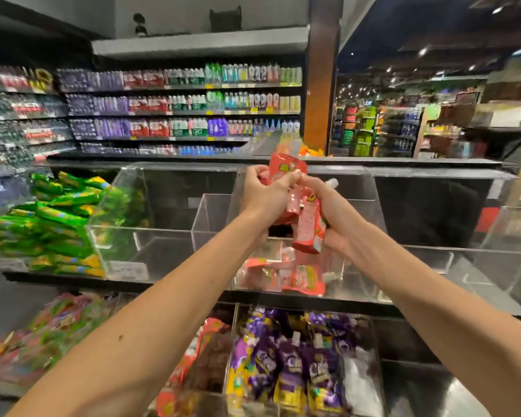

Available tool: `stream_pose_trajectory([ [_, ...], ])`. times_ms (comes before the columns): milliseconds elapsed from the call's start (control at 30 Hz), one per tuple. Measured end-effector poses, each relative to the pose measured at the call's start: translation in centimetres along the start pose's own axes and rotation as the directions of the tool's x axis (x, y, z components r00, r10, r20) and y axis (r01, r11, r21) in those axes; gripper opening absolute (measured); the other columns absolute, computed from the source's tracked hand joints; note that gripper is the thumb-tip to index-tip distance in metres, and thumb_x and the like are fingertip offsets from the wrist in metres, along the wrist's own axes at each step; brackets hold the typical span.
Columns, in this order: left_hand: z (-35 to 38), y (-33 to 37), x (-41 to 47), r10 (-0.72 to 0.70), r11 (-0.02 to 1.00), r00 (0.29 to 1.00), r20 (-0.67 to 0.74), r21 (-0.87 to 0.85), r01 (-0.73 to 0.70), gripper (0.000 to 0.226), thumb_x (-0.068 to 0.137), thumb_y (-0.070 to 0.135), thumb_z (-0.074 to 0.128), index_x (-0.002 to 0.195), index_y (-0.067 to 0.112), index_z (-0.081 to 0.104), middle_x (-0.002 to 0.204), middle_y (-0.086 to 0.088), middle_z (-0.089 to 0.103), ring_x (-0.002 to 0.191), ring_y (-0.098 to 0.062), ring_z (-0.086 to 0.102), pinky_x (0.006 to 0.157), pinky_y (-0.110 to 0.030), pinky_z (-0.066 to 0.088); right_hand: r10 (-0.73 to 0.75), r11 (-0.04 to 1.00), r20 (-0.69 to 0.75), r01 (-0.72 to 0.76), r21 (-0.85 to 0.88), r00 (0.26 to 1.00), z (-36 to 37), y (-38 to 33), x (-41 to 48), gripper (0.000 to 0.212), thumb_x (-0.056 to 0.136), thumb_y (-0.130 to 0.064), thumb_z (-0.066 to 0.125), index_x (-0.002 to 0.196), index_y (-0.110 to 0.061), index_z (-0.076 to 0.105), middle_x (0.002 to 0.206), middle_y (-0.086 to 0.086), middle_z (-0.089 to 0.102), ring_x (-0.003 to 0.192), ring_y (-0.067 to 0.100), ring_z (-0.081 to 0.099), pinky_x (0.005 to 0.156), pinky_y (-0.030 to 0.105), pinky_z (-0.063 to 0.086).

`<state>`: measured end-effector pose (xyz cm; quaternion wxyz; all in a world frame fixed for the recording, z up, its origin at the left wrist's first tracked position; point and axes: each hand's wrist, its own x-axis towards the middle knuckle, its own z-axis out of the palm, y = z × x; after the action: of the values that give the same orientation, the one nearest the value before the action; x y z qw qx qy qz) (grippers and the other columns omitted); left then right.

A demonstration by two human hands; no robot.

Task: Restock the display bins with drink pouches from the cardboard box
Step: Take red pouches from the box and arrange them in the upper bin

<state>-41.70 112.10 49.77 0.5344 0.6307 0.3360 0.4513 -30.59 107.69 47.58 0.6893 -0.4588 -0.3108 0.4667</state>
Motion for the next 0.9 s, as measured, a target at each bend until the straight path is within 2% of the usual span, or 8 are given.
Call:
stream_pose_trajectory([
  [100,0.2,-0.6,1.2,0.013,0.987,0.999,0.042,0.159,-0.020,0.048,0.090,0.053,0.064,0.124,0.025,0.046,0.108,0.005,0.062,0.096,-0.014,0.062,0.094,-0.036,0.049,0.042,0.999,-0.042,-0.042,0.022,0.998,0.2,0.7,2.1,0.103,0.070,-0.066,0.076,0.152,-0.017,0.036,0.124,0.017,0.068,0.110,0.033,0.068,0.089,0.052,0.057],
  [267,-0.4,-1.3,3.7,-0.063,0.959,0.957,0.285,0.281,-0.021,0.083,0.085,0.085,0.016,0.141,0.030,0.043,0.131,-0.008,0.062,0.120,-0.028,0.058,0.107,-0.051,0.040,0.025,0.999,-0.081,-0.028,-0.038,0.996,0.0,0.9,4.3,0.123,0.054,-0.050,0.092,0.154,-0.014,0.030,0.121,0.017,0.069,0.101,0.032,0.072,0.078,0.046,0.060],
  [400,-2.1,-1.5,5.7,-0.134,0.984,0.919,0.371,0.162,0.078,0.030,0.107,0.033,0.035,0.105,0.019,0.062,0.088,-0.007,0.069,0.076,-0.021,0.067,0.075,-0.047,0.059,0.121,0.980,-0.152,-0.142,-0.139,0.981,-0.5,0.8,4.7,0.060,0.085,-0.041,0.073,0.131,-0.008,0.054,0.095,0.016,0.075,0.080,0.030,0.075,0.070,0.046,0.062],
  [467,-3.2,-1.8,6.5,-0.120,0.967,0.898,0.423,0.255,0.009,0.021,0.106,0.025,0.044,0.117,0.016,0.059,0.090,-0.006,0.066,0.075,-0.022,0.066,0.075,-0.044,0.061,0.182,0.967,-0.149,-0.204,-0.151,0.972,-1.3,0.6,4.6,0.032,0.094,-0.038,0.063,0.106,-0.008,0.063,0.080,0.011,0.073,0.064,0.024,0.072,0.060,0.039,0.062],
  [600,-4.4,-1.0,8.4,-0.086,0.904,0.904,0.418,0.414,-0.106,0.026,0.098,0.031,0.062,0.117,0.015,0.054,0.090,-0.005,0.071,0.068,-0.018,0.069,0.068,-0.035,0.063,0.228,0.920,-0.192,-0.276,-0.277,0.955,-2.1,0.2,5.7,0.042,0.094,-0.036,0.065,0.115,-0.002,0.056,0.069,0.008,0.071,0.052,0.019,0.069,0.046,0.032,0.057],
  [733,-4.8,-0.7,9.4,-0.006,0.603,0.919,0.395,0.735,-0.311,0.029,0.089,0.043,0.070,0.075,0.017,0.074,0.062,0.004,0.072,0.061,-0.010,0.068,0.066,-0.030,0.056,0.194,0.876,-0.200,-0.262,-0.405,0.960,-3.6,0.1,8.2,0.095,0.069,-0.044,0.084,0.145,-0.013,0.036,0.114,0.012,0.070,0.077,0.026,0.074,0.070,0.048,0.061],
  [800,-3.8,-1.7,9.3,-0.009,0.418,0.906,0.424,0.825,-0.381,0.024,0.085,0.041,0.072,0.076,0.019,0.075,0.069,0.003,0.072,0.063,-0.005,0.064,0.063,-0.027,0.050,0.195,0.859,-0.191,-0.261,-0.440,0.962,-4.2,-0.3,9.3,0.085,0.077,-0.043,0.081,0.143,-0.012,0.038,0.115,0.014,0.066,0.065,0.026,0.073,0.059,0.044,0.060],
  [900,-1.6,-4.0,9.4,-0.028,0.146,0.871,0.490,0.864,-0.482,0.029,0.082,0.036,0.078,0.103,0.017,0.070,0.102,-0.011,0.070,0.093,-0.029,0.067,0.074,-0.033,0.051,0.195,0.818,-0.194,-0.268,-0.509,0.961,-4.7,-0.4,10.6,0.064,0.086,-0.044,0.072,0.133,-0.011,0.044,0.102,0.013,0.065,0.049,0.020,0.068,0.046,0.032,0.054],
])
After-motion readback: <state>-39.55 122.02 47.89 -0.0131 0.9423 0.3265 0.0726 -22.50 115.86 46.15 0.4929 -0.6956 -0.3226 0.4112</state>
